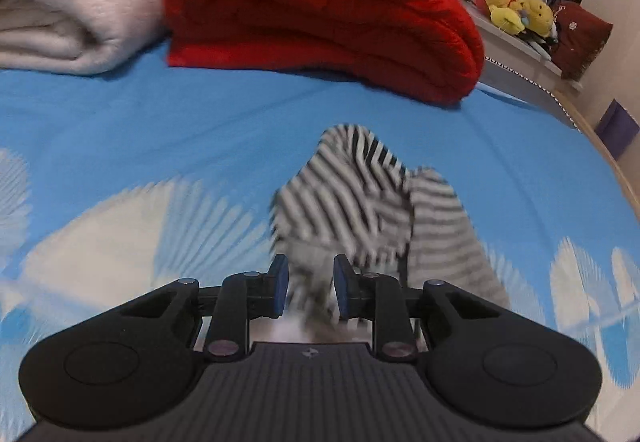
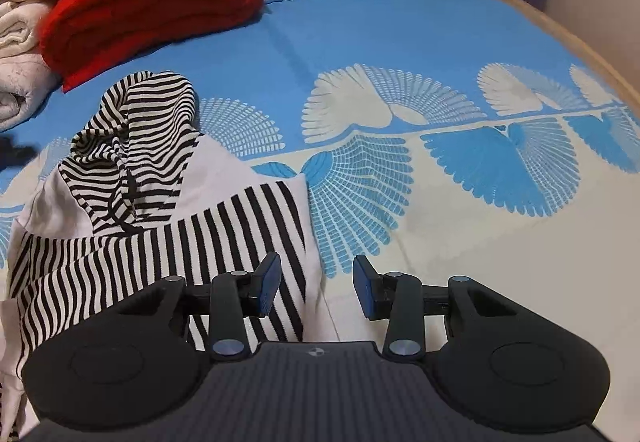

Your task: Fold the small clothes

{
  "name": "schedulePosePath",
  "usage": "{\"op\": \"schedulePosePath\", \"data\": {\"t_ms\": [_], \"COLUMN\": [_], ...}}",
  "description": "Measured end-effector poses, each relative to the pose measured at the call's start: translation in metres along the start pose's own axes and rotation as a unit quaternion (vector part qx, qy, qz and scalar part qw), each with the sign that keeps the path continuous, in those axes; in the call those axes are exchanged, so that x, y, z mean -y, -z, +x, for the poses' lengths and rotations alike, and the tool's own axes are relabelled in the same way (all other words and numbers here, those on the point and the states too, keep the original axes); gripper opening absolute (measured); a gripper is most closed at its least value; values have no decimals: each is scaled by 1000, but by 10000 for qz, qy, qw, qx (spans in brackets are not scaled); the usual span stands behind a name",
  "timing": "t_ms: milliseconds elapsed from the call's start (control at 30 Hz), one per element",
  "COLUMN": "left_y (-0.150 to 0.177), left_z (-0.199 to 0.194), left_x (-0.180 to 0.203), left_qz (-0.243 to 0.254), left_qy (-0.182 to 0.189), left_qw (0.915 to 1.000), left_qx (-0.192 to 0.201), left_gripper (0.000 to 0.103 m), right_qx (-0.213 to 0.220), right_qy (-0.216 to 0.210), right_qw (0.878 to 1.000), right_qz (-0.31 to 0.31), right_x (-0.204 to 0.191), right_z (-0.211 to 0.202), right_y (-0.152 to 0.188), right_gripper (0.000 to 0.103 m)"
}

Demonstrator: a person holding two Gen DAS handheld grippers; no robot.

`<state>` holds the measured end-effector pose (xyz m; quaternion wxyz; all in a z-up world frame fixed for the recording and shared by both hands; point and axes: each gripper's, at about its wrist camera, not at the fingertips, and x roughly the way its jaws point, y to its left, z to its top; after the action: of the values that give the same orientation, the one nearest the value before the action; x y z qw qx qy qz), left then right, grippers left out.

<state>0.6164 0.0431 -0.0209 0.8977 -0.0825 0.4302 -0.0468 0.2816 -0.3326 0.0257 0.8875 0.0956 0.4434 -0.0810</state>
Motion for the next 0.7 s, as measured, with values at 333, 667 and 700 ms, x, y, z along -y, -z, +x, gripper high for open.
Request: {"op": "schedulePosePath", "data": {"t_ms": [333,667,700], "left_y": [-74,-63,-59], "left_z": [118,114,97], "left_x": [12,48,53], "left_qz": [-455,561,740], "left_qy": [-178,-132,-9], "left_qw": [9988,9983,9970], "left_qx": [-95,97,210], "left_gripper": [54,3,3], "right_qx": [-95,-126,-106], "right_qy": [-2,82,91], "right_qw": [10000,9999,9999], "right_qz": [-28,-11,15], "right_x": [-5,-3,-2], "right_z": [12,15,14], "right_y": [-2,-6,-7], "right_gripper": [41,41,41]}}
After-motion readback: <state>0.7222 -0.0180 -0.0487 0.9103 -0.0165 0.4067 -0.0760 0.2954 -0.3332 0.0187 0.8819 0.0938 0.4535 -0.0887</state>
